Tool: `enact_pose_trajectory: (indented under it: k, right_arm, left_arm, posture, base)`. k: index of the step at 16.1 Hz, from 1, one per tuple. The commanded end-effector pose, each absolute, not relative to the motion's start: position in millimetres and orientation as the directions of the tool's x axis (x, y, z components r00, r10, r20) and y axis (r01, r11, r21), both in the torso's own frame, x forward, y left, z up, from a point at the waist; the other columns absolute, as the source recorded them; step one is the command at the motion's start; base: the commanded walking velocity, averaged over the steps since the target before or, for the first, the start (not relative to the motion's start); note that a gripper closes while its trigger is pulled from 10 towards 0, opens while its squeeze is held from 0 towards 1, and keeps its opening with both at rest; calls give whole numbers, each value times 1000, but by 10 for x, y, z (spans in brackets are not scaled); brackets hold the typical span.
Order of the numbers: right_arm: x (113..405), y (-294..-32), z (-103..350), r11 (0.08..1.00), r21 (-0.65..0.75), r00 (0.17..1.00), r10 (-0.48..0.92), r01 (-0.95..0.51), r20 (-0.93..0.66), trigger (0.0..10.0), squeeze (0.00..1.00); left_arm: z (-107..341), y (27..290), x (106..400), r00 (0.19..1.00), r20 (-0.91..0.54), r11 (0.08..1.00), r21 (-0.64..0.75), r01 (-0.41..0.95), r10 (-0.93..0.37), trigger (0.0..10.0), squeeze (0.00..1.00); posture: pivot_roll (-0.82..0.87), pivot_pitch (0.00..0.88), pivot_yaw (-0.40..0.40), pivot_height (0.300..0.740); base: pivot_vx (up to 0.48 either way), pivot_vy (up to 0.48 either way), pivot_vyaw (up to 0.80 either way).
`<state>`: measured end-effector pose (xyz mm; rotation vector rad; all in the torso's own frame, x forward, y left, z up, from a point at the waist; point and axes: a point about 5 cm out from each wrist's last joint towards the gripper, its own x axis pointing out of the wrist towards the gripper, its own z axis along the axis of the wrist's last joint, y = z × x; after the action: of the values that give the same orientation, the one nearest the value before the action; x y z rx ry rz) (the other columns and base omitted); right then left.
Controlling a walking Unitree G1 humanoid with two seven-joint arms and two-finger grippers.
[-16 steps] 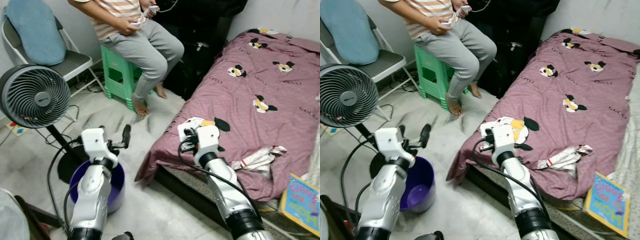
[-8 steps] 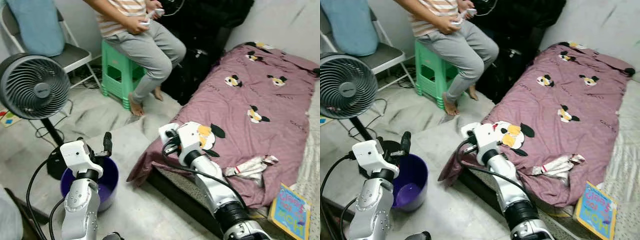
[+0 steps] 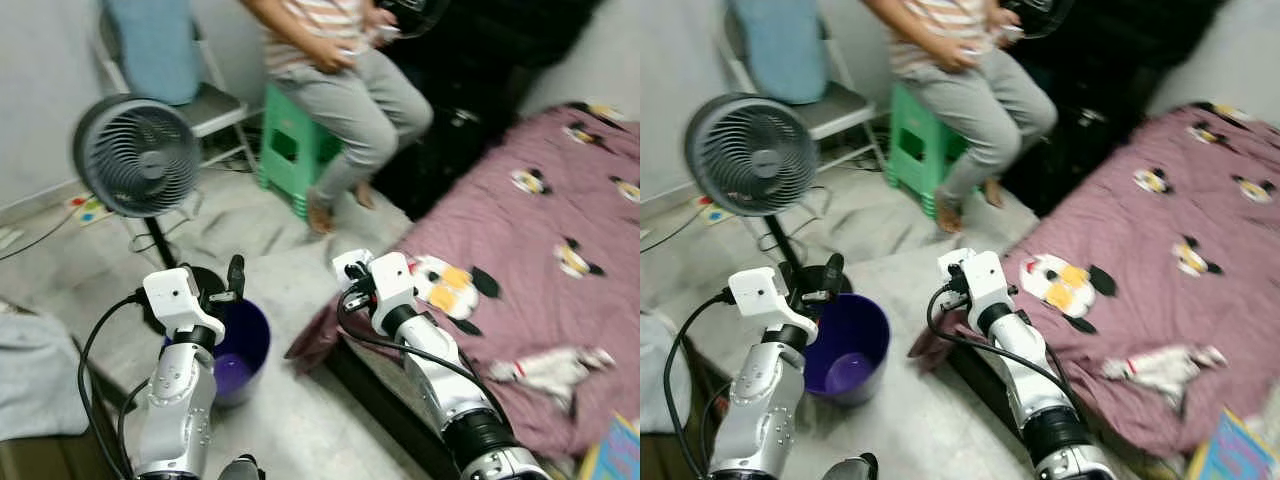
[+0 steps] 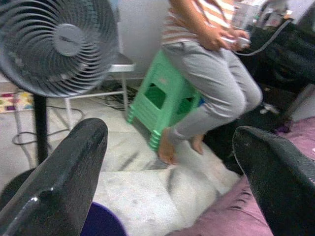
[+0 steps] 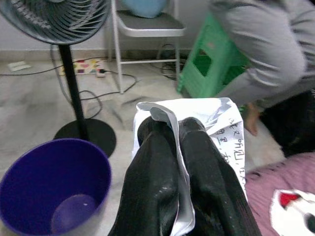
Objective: Clean up the room
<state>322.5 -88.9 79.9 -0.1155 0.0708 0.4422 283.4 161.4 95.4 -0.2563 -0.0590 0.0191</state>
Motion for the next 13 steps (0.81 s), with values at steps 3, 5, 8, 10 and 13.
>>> enact_pose_trajectory:
  k: [3, 5, 8, 10, 13]
  right_arm:
    - [3210, -930, 832, 913, -77, 916, 396, -400, -62, 10000, 0]
    - [3204, -912, 834, 911, -84, 914, 401, -405, -60, 10000, 0]
    - [3197, -884, 839, 905, -90, 909, 412, -416, -59, 10000, 0]
    - [3200, -886, 840, 904, -90, 909, 413, -417, -60, 10000, 0]
    - [3202, -889, 840, 904, -88, 908, 414, -418, -62, 10000, 0]
  left_arm:
    - [947, 1523, 2885, 997, 49, 963, -261, 70, -59, 10000, 0]
    - [970, 1509, 2873, 994, 72, 958, -272, 96, -79, 10000, 0]
    - [976, 1518, 2870, 994, 77, 959, -267, 98, -81, 10000, 0]
    - [974, 1520, 2867, 994, 78, 958, -269, 99, -81, 10000, 0]
    - [972, 1519, 2870, 994, 76, 957, -273, 100, -82, 10000, 0]
  posture:
    - [-5, 75, -35, 740]
    - [-4, 75, -36, 740]
    - [-4, 75, -36, 740]
    - [3, 73, -44, 740]
    - [1, 78, -45, 740]
  base:
    - [0, 0, 0]
    - [0, 0, 0]
    - [166, 0, 467]
    - [257, 0, 800]
    - [261, 0, 594]
